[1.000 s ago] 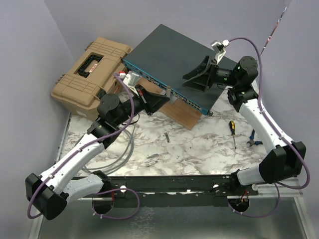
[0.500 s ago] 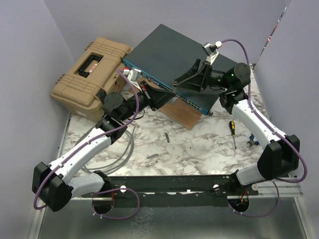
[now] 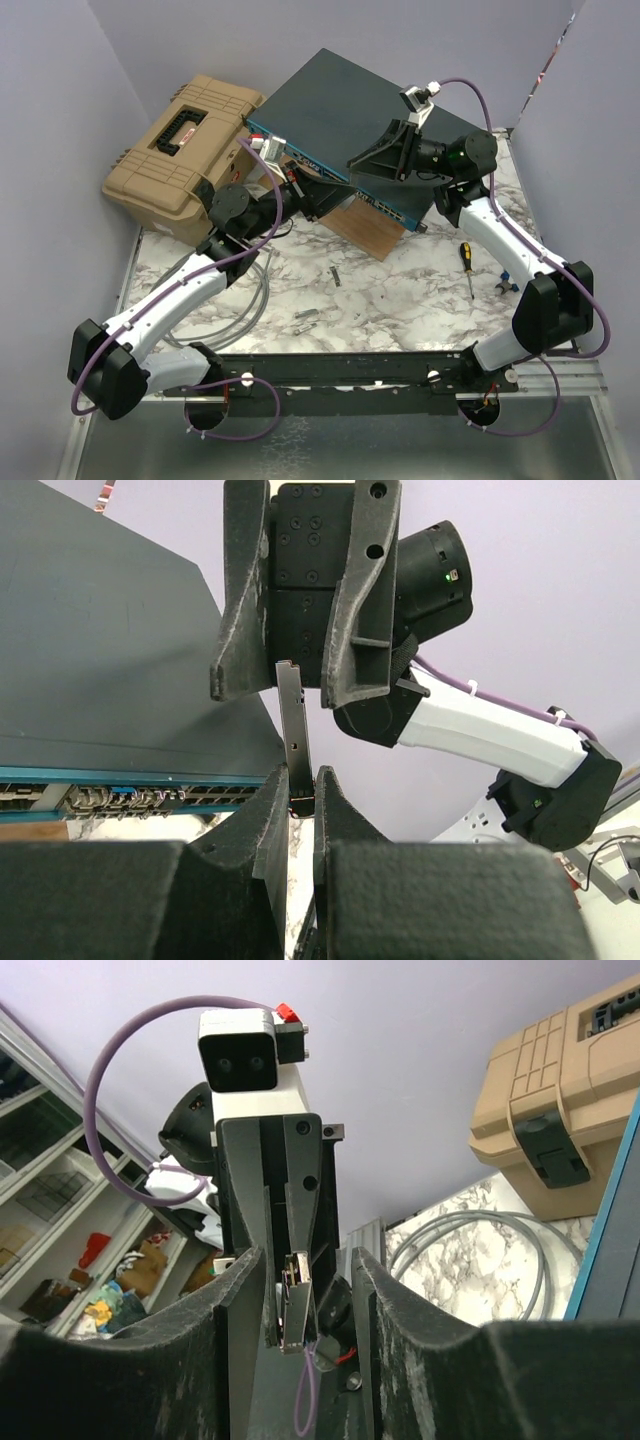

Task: Insert the plug into the switch port
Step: Pick up the connector from the center of the board.

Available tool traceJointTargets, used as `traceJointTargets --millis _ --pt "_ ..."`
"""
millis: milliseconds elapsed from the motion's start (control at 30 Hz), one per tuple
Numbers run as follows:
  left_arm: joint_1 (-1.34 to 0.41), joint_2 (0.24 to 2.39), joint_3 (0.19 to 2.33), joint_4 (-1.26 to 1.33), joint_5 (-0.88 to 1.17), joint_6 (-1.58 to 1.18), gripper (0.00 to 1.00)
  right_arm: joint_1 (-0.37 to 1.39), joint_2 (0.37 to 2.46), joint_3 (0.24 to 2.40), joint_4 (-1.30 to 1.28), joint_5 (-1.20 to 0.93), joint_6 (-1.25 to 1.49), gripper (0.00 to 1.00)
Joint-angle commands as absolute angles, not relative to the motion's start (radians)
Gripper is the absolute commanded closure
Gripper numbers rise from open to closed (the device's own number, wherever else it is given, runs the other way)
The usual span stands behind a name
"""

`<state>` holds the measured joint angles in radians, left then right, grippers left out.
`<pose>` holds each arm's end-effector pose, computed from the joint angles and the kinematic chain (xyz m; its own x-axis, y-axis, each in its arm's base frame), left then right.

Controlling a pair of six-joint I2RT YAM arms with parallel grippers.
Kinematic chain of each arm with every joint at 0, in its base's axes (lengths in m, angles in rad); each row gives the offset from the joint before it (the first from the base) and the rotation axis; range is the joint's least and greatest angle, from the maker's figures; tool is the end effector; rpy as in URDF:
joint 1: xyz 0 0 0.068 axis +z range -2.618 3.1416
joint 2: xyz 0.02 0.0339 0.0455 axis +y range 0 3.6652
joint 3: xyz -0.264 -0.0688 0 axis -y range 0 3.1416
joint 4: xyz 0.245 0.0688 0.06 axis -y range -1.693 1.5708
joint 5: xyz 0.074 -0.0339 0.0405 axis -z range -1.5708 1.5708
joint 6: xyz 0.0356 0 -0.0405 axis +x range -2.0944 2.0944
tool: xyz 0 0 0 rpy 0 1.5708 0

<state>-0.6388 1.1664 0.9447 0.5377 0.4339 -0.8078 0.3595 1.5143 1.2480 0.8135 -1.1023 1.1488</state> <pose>0.2073 -0.1726 0.3939 -0.4505 -0.4823 -0.7513 0.7759 0.2048 -0.5967 0.3016 0.1473 0.4174 -0.5961 0.2160 -0.7733 -0.8015 -0.1037 0.5889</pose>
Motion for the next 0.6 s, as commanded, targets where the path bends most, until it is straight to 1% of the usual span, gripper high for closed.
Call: traceJointTargets --millis 0,67,167,233,300,400,500,533,567 --pt "-0.638 1.176 0.936 0.577 0.47 -0.813 1.0 0.366 1.526 1.246 0.871 -1.084 1.176 0.59" --pt "-0.638 1.177 0.935 0.577 0.472 -0.811 1.0 0.367 1.526 1.243 0.872 -1.083 1.178 0.65" --pt "-0.638 1.177 0.93 0.577 0.474 -0.799 1.0 0.366 1.525 1.243 0.871 -1.08 1.178 0.78" --pt "-0.638 1.174 0.924 0.577 0.468 -0.791 0.99 0.366 1.525 1.245 0.864 -1.076 1.177 0.84" --pt "-0.638 1.171 0.918 0.576 0.46 -0.782 0.96 0.367 1.525 1.247 0.851 -1.073 1.174 0.87" --pt "-0.638 1.168 0.916 0.555 0.439 -0.758 0.8 0.367 1.522 1.246 0.829 -1.065 1.167 0.9" --pt "-0.641 1.154 0.925 0.497 0.395 -0.698 0.58 0.366 1.513 1.241 0.795 -1.055 1.15 0.91" --pt "-0.642 1.148 0.933 0.468 0.374 -0.67 0.53 0.366 1.508 1.241 0.778 -1.049 1.14 0.92" --pt "-0.646 1.141 0.943 0.435 0.354 -0.637 0.5 0.367 1.502 1.241 0.758 -1.041 1.128 0.92"
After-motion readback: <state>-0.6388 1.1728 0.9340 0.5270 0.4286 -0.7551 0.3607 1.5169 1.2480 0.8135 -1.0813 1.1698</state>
